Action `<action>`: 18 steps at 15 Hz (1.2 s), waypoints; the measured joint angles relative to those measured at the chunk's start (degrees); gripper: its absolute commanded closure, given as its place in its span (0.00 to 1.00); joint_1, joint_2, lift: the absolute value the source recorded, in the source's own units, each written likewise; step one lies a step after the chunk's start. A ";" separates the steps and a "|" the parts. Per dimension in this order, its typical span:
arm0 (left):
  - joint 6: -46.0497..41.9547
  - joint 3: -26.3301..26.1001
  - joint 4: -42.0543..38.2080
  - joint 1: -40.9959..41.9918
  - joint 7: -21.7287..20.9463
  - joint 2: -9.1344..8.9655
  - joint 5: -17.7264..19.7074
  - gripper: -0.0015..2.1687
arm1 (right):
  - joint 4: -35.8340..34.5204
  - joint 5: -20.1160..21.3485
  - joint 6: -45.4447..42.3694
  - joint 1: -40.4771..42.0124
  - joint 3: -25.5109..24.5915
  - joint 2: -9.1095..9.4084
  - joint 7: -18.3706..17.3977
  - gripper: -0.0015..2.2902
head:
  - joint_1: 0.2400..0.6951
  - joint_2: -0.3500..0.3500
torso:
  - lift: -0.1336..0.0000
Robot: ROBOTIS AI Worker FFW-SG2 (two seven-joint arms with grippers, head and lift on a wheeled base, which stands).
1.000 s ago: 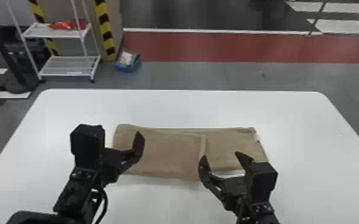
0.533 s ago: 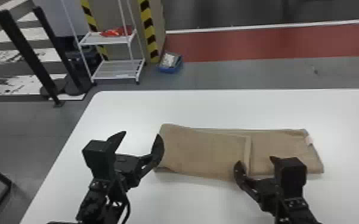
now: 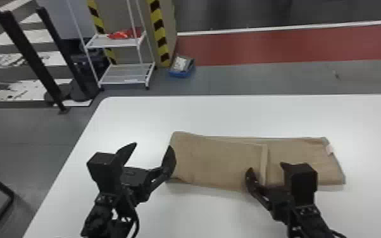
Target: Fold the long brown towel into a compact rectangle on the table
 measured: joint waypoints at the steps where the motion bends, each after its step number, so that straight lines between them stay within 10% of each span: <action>1: 0.00 -0.02 0.00 0.00 -0.15 0.00 0.01 0.02 | 0.21 0.29 0.44 -0.54 0.46 0.01 0.00 0.13 | 1.00 0.75 | 0.09; 6: 0.00 -0.05 0.10 0.13 -0.88 0.00 0.08 0.02 | 2.08 1.33 3.05 -2.16 1.82 0.42 0.00 0.13 | 1.00 0.76 | 0.09; 14: 0.00 -0.08 0.41 0.51 -0.97 0.00 0.05 0.02 | 2.18 1.58 3.00 -2.57 3.22 0.50 0.00 0.50 | 1.00 0.79 | 0.09; 18: 0.00 -0.03 0.66 0.67 -0.97 0.00 0.06 0.02 | 1.29 1.75 2.69 -2.05 3.27 0.45 0.00 0.51 | 1.00 0.79 | 0.09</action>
